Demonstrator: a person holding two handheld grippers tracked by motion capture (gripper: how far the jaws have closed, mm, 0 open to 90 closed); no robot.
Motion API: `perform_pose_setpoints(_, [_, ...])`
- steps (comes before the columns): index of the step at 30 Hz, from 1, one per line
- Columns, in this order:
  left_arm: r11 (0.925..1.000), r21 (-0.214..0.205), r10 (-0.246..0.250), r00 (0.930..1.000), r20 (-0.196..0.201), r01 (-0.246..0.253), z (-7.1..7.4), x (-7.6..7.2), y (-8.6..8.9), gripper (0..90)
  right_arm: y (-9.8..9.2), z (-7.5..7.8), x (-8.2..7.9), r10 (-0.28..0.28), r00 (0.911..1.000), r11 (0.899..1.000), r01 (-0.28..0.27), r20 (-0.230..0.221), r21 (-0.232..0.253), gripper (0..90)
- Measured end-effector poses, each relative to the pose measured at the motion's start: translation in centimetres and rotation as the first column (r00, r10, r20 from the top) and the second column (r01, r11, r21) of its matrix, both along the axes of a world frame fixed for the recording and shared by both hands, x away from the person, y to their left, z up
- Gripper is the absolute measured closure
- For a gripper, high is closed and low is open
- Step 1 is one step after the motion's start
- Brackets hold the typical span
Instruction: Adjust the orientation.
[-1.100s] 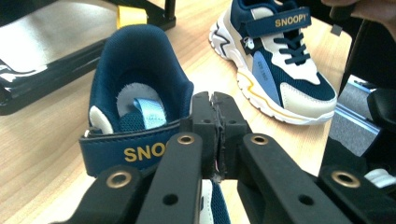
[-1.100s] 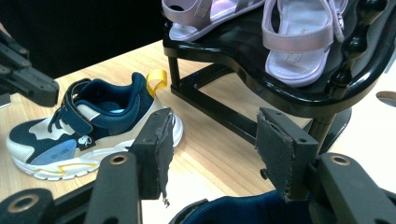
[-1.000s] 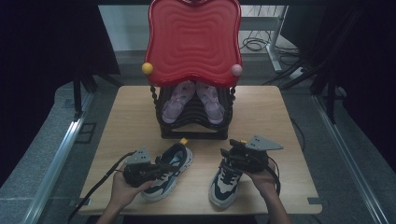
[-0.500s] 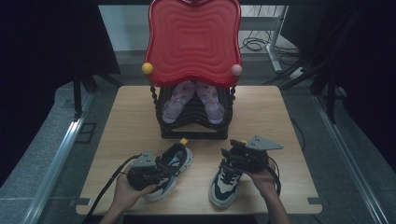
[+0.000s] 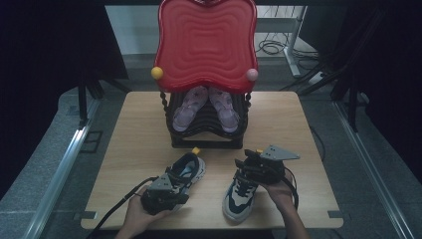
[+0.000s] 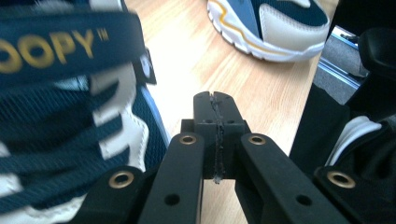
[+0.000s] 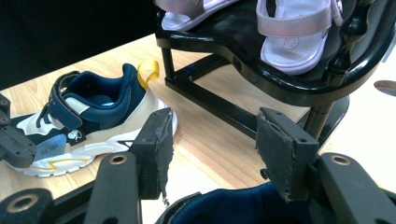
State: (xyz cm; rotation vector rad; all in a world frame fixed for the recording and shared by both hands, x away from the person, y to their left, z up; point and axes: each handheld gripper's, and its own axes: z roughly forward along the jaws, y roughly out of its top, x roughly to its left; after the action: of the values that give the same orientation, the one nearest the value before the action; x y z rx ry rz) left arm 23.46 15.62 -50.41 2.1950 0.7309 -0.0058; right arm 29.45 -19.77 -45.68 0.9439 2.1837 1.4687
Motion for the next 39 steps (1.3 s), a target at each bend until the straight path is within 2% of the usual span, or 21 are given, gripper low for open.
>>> perform_pose_setpoints(14, [0.9998, 0.016, 0.009, 0.9991, -0.041, -0.008, -1.4, -0.6, 0.9, 89.8, -0.4, -0.1, 0.2, -0.017, 0.9999, 1.0, 0.017, -0.002, 0.004, 46.8])
perform_pose_setpoints(23, [0.9998, 0.017, 0.009, 0.9989, -0.045, -0.009, -1.5, -0.6, 1.1, 89.8, -0.3, -0.2, 0.2, -0.015, 0.9999, 1.0, 0.015, -0.005, -0.004, 46.7])
perform_pose_setpoints(27, [0.9996, 0.023, 0.019, 0.9986, -0.049, -0.018, -1.5, -0.5, 1.5, 89.8, -0.3, -0.3, 0.3, -0.016, 0.9998, 1.0, 0.016, -0.009, -0.004, 46.7])
perform_pose_setpoints(31, [0.998, 0.049, 0.041, 0.998, -0.048, -0.039, -1.6, -0.3, 2.1, 89.7, -0.2, -0.4, 0.4, -0.019, 0.9997, 1.0, 0.019, -0.017, -0.009, 46.3])
perform_pose_setpoints(39, [0.9973, 0.038, 0.065, 0.9955, -0.069, -0.063, -1.7, 0.2, 3.3, 89.7, -0.2, -0.5, 0.4, -0.022, 0.9996, 1.0, 0.022, -0.018, -0.01, 46.3])
